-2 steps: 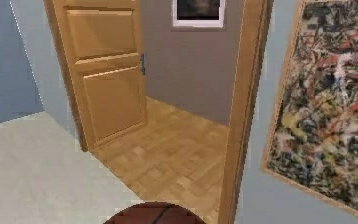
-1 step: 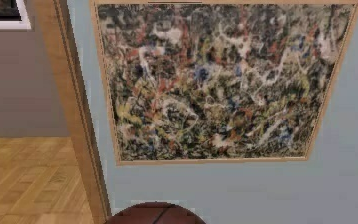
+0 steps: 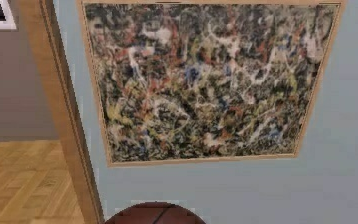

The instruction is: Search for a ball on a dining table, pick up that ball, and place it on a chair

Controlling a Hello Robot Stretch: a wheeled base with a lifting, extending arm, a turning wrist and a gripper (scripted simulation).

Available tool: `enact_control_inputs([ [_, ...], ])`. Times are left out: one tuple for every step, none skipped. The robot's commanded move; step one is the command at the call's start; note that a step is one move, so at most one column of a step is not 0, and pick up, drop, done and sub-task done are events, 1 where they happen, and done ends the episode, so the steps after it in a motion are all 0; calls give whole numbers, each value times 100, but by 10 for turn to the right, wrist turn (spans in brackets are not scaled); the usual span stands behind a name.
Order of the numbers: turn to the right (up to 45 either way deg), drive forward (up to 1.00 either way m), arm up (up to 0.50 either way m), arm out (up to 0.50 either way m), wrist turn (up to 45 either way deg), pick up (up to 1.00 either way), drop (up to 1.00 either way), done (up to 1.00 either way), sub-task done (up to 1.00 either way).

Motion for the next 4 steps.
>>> enact_control_inputs([
  [450, 0, 0, 0, 0, 0, 0, 0, 0],
  [450, 0, 0, 0, 0, 0, 0, 0, 0],
  [450, 0, 0, 0, 0, 0, 0, 0, 0],
  [150, 0, 0, 0, 0, 0, 0, 0, 0],
])
